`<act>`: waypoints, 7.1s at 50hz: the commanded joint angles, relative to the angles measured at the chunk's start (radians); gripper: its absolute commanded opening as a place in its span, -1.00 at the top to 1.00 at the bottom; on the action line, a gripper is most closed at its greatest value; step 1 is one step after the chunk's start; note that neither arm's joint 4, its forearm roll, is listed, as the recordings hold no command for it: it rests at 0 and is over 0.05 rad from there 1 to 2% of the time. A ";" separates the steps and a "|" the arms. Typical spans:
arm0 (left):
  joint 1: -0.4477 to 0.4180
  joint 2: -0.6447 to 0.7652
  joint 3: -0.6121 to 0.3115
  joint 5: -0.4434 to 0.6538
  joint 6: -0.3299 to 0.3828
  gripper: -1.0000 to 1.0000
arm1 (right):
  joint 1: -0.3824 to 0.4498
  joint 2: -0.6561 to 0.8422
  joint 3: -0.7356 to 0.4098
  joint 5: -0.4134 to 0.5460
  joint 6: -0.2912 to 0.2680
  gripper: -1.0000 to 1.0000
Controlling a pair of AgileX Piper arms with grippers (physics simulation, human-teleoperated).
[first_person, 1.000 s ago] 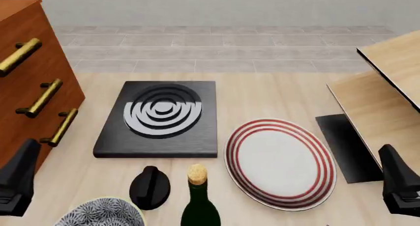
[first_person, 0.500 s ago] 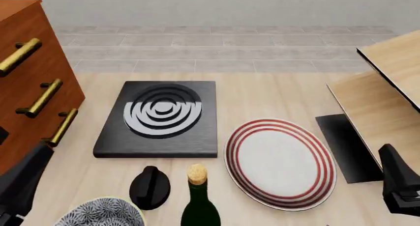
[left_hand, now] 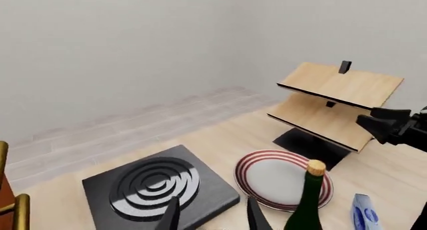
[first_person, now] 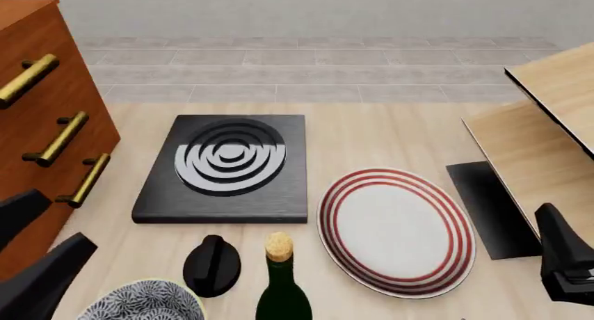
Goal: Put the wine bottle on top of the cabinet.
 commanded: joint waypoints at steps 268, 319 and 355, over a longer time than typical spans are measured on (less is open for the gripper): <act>-0.291 0.625 -0.304 -0.259 -0.006 1.00 | 0.000 0.017 0.003 -0.020 0.000 -1.00; 0.043 0.485 -0.492 0.005 0.068 1.00 | 0.000 0.017 0.003 -0.019 0.000 -1.00; 0.266 0.580 -0.564 -0.057 0.134 1.00 | 0.000 0.017 0.003 -0.020 0.000 -1.00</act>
